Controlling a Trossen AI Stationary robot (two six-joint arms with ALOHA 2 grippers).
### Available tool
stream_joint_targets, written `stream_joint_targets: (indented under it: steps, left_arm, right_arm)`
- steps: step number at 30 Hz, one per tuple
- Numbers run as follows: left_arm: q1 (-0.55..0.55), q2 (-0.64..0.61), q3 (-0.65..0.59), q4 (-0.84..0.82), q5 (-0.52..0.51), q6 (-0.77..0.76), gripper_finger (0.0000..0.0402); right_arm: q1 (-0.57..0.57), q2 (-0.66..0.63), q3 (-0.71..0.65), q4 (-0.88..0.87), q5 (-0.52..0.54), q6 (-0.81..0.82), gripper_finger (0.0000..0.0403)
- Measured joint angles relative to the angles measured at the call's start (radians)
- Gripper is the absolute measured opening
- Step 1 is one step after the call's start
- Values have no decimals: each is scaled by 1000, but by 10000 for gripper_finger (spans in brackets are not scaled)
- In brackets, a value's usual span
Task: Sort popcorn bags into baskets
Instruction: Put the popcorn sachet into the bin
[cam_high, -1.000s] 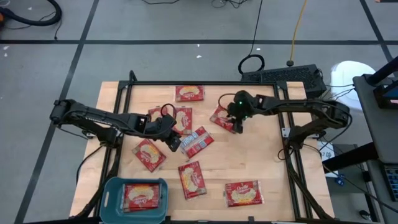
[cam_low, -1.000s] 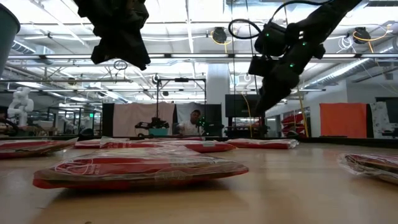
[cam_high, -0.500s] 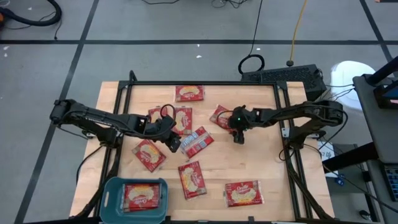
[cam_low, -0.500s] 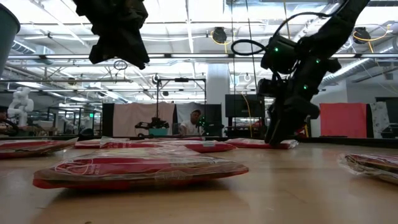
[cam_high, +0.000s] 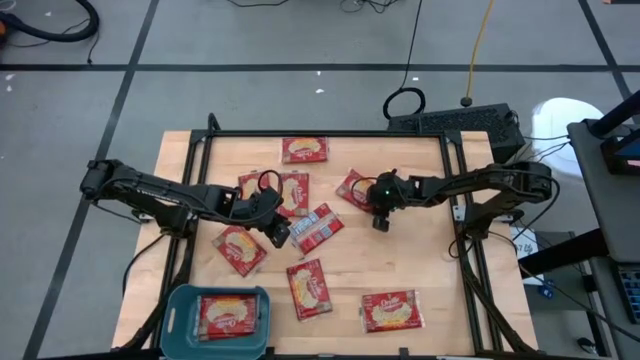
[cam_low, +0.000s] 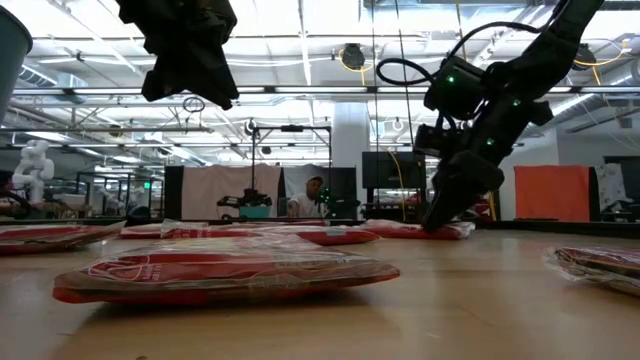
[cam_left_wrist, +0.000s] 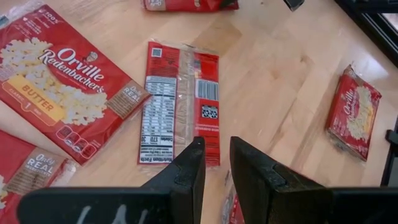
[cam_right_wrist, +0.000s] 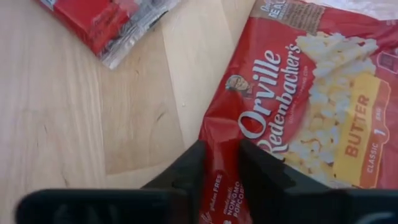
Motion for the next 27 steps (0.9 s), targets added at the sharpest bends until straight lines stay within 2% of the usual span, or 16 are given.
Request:
stream_joint_targets:
  steps: [5,7,13,20,27]
  left_arm:
    - [0,0,0,0,0,11,79]
    - [0,0,0,-1,0,12,79]
    - [0,0,0,-1,0,13,79]
    - [0,0,-1,0,-3,68,79]
    - [4,0,-1,0,-64,165,79]
  right_arm:
    - [0,-11,-1,15,-5,5,13]
    - [0,-14,-1,10,-5,13,4]
    - [0,-93,-4,-42,-7,83,1]
    - [5,-296,-3,-90,-74,209,0]
    - [62,-427,-1,-147,-67,337,0]
